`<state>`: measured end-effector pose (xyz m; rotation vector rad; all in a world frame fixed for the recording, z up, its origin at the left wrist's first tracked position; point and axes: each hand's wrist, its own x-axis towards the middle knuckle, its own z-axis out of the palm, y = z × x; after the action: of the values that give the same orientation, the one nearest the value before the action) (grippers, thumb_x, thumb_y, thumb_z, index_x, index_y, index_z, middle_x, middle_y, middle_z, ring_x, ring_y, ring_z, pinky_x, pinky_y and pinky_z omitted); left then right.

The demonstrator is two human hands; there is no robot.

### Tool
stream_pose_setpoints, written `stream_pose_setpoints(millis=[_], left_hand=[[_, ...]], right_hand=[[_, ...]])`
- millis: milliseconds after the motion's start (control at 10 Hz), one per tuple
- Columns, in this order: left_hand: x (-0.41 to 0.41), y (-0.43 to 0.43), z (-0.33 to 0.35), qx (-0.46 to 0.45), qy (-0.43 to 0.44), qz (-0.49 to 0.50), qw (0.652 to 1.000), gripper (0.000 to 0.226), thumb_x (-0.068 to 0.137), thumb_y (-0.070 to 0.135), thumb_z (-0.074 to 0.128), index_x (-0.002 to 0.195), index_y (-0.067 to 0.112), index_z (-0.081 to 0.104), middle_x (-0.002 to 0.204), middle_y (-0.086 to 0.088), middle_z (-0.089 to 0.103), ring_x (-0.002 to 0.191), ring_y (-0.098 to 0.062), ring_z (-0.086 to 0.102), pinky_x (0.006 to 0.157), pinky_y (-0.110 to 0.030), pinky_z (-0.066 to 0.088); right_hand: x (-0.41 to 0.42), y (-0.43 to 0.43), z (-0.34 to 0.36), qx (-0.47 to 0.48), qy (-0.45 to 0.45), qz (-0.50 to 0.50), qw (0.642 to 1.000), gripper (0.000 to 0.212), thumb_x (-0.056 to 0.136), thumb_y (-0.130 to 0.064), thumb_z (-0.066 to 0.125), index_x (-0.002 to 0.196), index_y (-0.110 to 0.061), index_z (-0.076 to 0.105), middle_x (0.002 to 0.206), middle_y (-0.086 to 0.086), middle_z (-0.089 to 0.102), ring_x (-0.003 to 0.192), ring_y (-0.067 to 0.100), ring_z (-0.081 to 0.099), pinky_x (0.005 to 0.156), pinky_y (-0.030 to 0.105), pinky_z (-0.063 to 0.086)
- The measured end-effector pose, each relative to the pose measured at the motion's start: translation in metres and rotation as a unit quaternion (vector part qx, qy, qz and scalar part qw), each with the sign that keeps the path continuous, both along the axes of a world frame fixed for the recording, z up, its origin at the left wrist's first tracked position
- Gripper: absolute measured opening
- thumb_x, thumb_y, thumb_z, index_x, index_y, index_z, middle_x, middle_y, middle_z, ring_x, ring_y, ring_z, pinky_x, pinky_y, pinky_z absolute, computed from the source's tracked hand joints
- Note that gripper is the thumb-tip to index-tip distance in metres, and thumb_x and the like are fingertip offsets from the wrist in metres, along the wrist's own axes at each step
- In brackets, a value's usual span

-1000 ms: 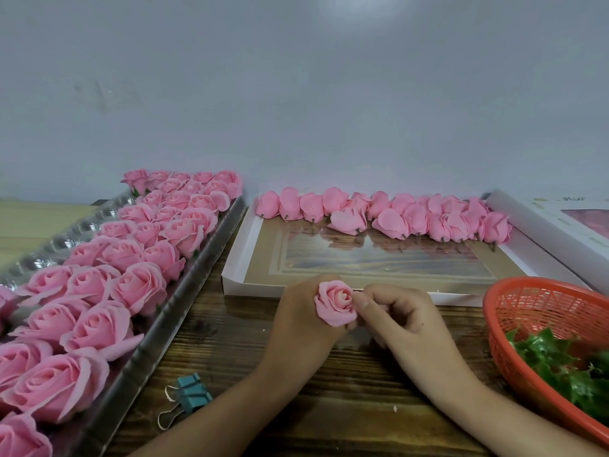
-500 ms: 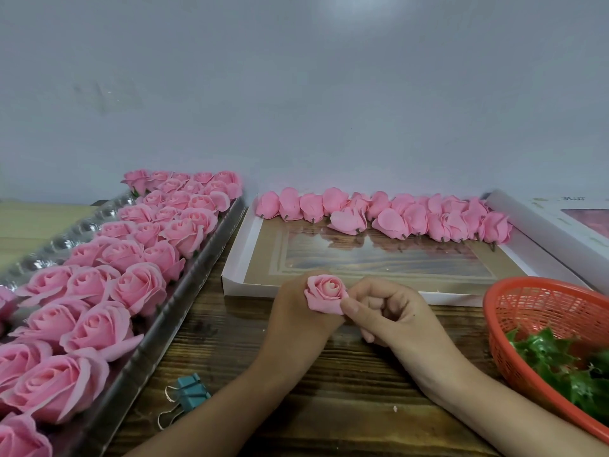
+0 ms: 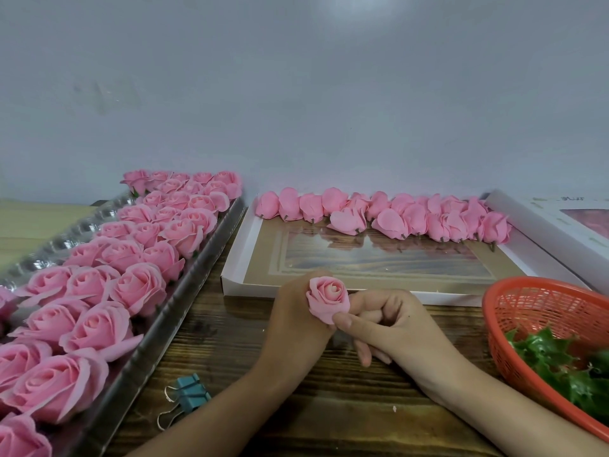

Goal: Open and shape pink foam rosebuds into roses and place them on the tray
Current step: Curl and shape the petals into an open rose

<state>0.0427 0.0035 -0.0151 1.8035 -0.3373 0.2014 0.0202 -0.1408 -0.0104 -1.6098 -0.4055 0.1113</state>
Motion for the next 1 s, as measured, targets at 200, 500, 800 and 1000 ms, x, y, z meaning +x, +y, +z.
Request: stream_pose_setpoints(millis=[200, 500, 800, 1000], left_hand=[[0.011, 0.002, -0.002, 0.017, 0.039, -0.054, 0.998, 0.046, 0.079, -0.021, 0.052, 0.060, 0.020, 0.049, 0.060, 0.006, 0.045, 0.066, -0.009, 0.057, 0.063, -0.014, 0.047], [0.007, -0.003, -0.004, 0.038, 0.023, -0.089, 0.995, 0.021, 0.082, -0.006, 0.062, 0.093, 0.011, 0.066, 0.090, -0.003, 0.069, 0.089, -0.009, 0.063, 0.072, -0.011, 0.044], [0.013, -0.009, -0.015, 0.099, -0.011, -0.076, 0.992, 0.029, 0.085, 0.000, 0.061, 0.070, 0.024, 0.055, 0.065, 0.020, 0.049, 0.062, 0.019, 0.052, 0.058, -0.004, 0.039], [0.014, -0.002, -0.019, 0.071, 0.007, -0.104, 0.992, 0.043, 0.084, -0.005, 0.060, 0.063, 0.032, 0.055, 0.060, 0.020, 0.051, 0.064, 0.015, 0.057, 0.061, -0.004, 0.042]], right_hand=[[-0.001, 0.003, -0.004, -0.041, -0.042, 0.001, 0.998, 0.024, 0.089, -0.003, 0.068, 0.066, -0.006, 0.065, 0.042, -0.004, 0.055, 0.041, 0.000, 0.046, 0.057, 0.013, 0.039], [-0.011, 0.004, 0.002, -0.117, -0.327, -0.177, 0.921, 0.006, 0.087, -0.026, 0.068, 0.085, -0.024, 0.063, 0.072, -0.010, 0.051, 0.062, 0.007, 0.046, 0.057, 0.019, 0.037], [-0.009, 0.008, 0.001, -0.191, -0.373, -0.169, 0.892, 0.009, 0.090, -0.024, 0.063, 0.092, -0.018, 0.068, 0.098, -0.016, 0.058, 0.094, 0.011, 0.059, 0.079, 0.020, 0.044], [-0.009, 0.005, 0.002, -0.202, -0.362, -0.169, 0.894, 0.005, 0.089, -0.020, 0.059, 0.090, -0.025, 0.062, 0.091, -0.016, 0.059, 0.088, 0.012, 0.056, 0.074, 0.021, 0.042]])
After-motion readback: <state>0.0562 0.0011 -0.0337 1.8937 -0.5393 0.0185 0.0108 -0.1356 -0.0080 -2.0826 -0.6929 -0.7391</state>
